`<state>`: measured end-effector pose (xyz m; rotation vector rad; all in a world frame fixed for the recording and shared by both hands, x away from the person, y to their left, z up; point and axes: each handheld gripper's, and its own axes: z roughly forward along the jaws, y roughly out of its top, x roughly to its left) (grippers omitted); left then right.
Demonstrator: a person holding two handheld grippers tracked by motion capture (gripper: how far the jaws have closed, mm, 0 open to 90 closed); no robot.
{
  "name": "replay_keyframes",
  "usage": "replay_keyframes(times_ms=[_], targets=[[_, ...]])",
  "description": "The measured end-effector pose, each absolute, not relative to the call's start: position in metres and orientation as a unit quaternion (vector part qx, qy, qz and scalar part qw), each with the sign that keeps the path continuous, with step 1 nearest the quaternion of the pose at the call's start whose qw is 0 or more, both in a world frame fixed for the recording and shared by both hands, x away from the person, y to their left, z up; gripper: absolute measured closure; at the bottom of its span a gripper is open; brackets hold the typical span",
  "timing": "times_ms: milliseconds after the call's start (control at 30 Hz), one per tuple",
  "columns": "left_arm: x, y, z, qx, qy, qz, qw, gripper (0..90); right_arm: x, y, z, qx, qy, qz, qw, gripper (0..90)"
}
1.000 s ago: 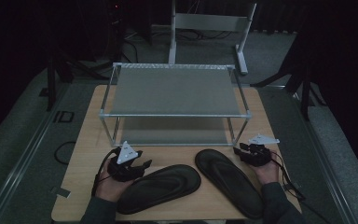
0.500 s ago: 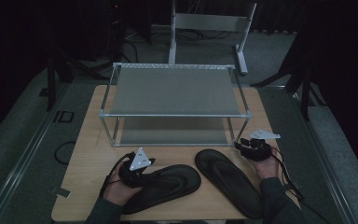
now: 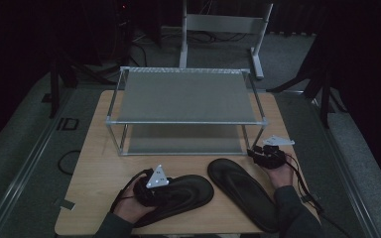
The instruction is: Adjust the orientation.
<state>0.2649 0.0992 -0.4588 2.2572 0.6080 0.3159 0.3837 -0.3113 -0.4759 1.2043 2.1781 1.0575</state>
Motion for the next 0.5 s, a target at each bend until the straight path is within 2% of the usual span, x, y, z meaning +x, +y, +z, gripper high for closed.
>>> replay_keyframes(times_ms=[333, 500], targets=[[0.2716, 0.0899, -0.4663, 0.896, 0.241, 0.12, 0.354, 61.8, 0.3869, -0.311, -0.4773, 0.439, 0.781, 0.386, 0.218, 70.5], [0.2729, 0.0907, -0.4663, 0.895, 0.242, 0.117, 0.357, 62.8, 0.3884, -0.3111, -0.4778, 0.439, 0.78, 0.388, 0.219, 70.6]])
